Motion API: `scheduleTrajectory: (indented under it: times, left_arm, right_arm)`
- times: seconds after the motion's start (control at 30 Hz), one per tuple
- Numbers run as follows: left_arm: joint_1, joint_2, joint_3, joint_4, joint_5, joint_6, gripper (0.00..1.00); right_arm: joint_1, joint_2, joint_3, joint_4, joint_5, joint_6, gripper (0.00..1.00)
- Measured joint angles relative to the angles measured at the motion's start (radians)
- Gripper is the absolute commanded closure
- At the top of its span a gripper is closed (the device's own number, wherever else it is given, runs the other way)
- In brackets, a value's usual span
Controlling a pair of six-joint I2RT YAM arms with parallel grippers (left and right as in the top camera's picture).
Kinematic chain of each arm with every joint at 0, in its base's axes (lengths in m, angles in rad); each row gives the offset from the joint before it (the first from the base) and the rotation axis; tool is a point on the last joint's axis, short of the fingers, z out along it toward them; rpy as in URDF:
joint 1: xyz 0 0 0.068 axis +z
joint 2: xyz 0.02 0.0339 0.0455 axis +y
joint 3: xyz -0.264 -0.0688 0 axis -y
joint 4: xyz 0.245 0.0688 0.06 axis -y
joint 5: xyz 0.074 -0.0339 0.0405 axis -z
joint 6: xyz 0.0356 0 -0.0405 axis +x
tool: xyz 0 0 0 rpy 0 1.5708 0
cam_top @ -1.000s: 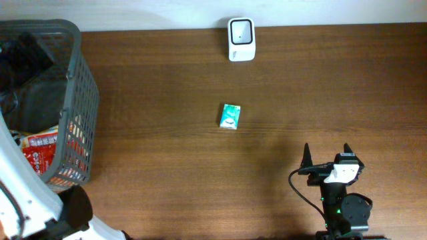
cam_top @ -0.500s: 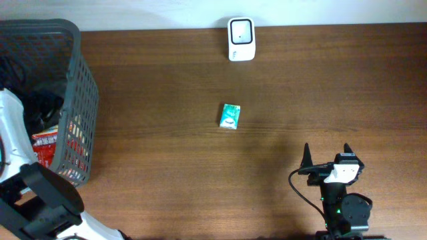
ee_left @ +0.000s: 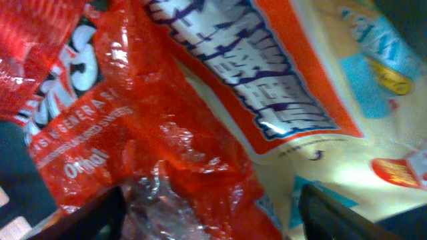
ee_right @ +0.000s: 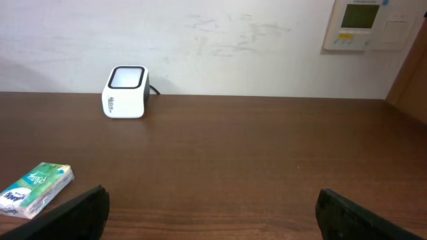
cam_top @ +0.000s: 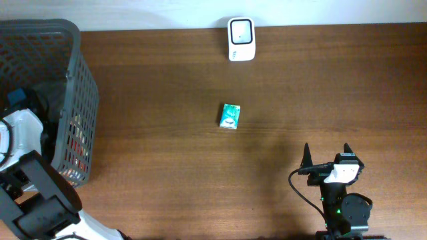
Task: Scan the item barcode
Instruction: 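Grasp the red HACKS candy bag in the basket with the left gripper, then place the red HACKS bag beside the tissue pack with the left gripper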
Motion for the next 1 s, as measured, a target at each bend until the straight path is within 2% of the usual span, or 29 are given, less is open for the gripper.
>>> scheduleTrajectory:
  times: [0.03,0.07,0.13,0.3,0.4,0.53,0.6,0.7,0.83,1.0]
  left_arm:
    - [0.000,0.000,-0.002,0.002,-0.003,-0.002,0.50]
    - [0.000,0.000,-0.002,0.003,-0.008,-0.001,0.78]
    - [0.000,0.000,-0.002,0.003,-0.014,-0.006,1.00]
    - [0.000,-0.005,0.013,-0.034,-0.014,-0.005,1.00]
    - [0.000,0.006,0.121,-0.173,0.003,0.011,1.00]
    - [0.000,-0.020,0.476,-0.353,0.079,0.038,1.00]
    - [-0.002,-0.069,0.605,-0.347,0.155,0.092,1.00]
    - [-0.032,-0.214,0.694,-0.321,0.257,0.185,1.00]
    - [-0.187,-0.345,0.700,-0.302,0.298,0.280,1.00]
    - [-0.579,-0.348,0.668,-0.315,0.317,0.316,1.00]
  right_arm:
    - [0.000,0.000,0.000,0.000,0.000,0.000,0.02]
    - [0.000,0.000,0.000,0.000,0.000,0.000,0.02]
    - [0.000,0.000,0.000,0.000,0.000,0.000,0.02]
    - [0.000,0.000,0.000,0.000,0.000,0.000,0.02]
    - [0.000,0.000,0.000,0.000,0.000,0.000,0.02]
    - [0.000,0.000,0.000,0.000,0.000,0.000,0.02]
    - [0.000,0.000,0.000,0.000,0.000,0.000,0.02]
    - [0.000,0.000,0.000,0.000,0.000,0.000,0.02]
    - [0.000,0.000,0.000,0.000,0.000,0.000,0.02]
    - [0.000,0.000,0.000,0.000,0.000,0.000,0.02]
